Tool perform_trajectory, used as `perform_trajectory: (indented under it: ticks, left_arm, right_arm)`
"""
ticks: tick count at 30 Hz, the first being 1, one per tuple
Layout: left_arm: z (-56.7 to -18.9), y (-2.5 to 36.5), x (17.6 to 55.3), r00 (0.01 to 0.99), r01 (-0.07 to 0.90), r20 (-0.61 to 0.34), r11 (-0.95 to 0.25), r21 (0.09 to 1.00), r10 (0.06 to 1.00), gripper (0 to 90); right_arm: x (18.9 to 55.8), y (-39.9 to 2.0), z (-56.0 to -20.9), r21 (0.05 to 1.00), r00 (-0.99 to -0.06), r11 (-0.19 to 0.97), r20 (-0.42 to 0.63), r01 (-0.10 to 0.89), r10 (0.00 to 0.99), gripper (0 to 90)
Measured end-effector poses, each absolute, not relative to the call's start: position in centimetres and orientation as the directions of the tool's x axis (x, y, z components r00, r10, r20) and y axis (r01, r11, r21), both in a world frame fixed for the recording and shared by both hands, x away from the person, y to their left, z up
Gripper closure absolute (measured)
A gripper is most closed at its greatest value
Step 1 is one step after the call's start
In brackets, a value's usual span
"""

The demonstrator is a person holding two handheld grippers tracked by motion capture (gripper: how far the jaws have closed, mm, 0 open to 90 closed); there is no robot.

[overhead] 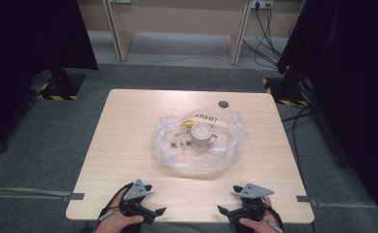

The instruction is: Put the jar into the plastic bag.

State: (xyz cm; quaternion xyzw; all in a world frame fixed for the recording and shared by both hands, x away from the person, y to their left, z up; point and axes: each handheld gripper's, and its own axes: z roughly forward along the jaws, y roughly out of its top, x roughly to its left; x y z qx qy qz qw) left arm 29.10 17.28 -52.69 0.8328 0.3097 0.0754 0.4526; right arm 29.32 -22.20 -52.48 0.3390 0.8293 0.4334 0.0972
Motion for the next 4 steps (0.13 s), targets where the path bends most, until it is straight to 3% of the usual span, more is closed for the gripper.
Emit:
perform_trajectory:
  ticks: [4]
  left_arm:
    - [-52.69,17.31,29.13,0.796,0.449,-0.156,-0.397,0.801,0.585,2.8]
  right_arm:
    - [29.34,-22.23,-52.48,0.785,-0.751,0.394,0.132,0.478,0.647,3.0]
